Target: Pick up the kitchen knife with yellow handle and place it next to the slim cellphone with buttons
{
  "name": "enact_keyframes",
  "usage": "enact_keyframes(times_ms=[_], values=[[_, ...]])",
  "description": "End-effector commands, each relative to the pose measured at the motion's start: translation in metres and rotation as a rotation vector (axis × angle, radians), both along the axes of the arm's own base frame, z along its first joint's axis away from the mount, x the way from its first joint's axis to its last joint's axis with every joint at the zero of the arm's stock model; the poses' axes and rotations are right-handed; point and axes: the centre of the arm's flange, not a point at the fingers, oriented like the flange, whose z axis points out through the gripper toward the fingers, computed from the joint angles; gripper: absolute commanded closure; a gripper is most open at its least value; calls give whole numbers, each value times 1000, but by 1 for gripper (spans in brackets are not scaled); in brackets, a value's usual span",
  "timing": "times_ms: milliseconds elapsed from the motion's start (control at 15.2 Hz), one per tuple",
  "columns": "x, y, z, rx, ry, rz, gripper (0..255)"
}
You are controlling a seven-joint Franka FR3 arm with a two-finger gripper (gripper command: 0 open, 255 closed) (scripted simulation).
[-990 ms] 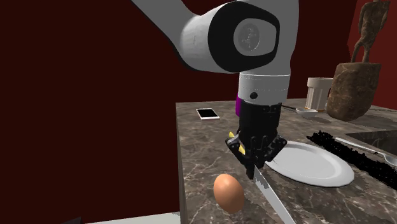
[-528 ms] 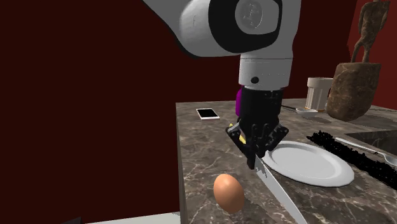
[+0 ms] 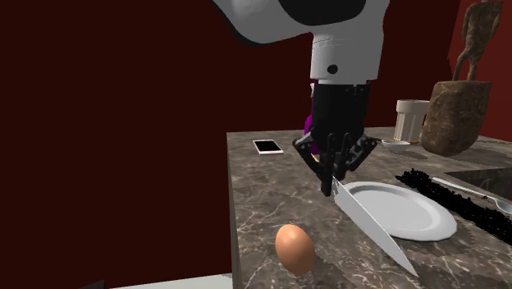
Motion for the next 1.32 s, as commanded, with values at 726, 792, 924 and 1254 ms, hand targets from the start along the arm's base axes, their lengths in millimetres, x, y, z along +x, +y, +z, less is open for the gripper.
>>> enact_keyframes(times_ms=[726,792,924,1254], values=[[4,26,56,0,0,0,255],[7,39,56,0,0,0,255],[11,65,56,0,0,0,255],[22,130,56,0,0,0,255]])
